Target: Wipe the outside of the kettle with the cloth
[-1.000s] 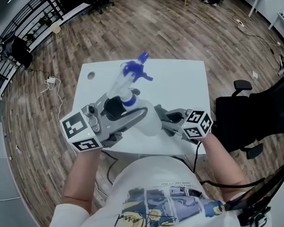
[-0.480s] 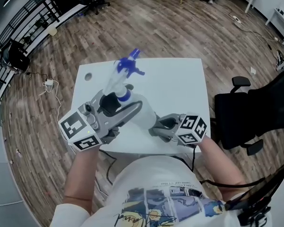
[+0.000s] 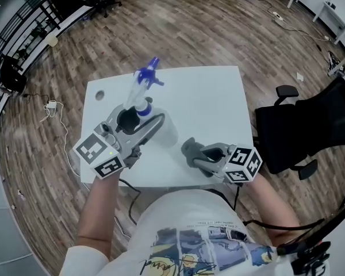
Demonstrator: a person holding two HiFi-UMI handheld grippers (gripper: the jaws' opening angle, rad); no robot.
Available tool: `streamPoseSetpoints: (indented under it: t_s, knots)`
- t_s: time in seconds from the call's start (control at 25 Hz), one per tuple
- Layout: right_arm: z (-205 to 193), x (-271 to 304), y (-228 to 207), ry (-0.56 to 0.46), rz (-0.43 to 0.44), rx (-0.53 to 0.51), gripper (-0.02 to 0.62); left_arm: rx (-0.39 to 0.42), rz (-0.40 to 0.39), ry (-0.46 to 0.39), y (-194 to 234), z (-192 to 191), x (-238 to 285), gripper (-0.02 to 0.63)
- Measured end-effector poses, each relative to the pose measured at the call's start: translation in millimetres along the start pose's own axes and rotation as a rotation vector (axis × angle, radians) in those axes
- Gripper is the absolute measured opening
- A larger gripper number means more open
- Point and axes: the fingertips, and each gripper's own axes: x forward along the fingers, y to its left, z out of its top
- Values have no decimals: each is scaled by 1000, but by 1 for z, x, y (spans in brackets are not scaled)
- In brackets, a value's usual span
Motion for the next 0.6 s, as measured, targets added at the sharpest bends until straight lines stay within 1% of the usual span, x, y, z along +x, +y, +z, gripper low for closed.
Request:
streamPoseSetpoints:
  t_s: [0.16,0.28,0.44,0.6]
  knots:
    - [-12,-9,-6,40,-124,8,78,-4,50,34,27,-29,5,210]
    - [-16,-5,-4,62,-204,2,78,20,94,33,53,-54,6,212]
    - [-15,0,4,27,-274,57,78,62,155,52,82,-93,7,212]
    - [-11,0,9,-17,-361,125,78,97,170,67,99,-125,11,212]
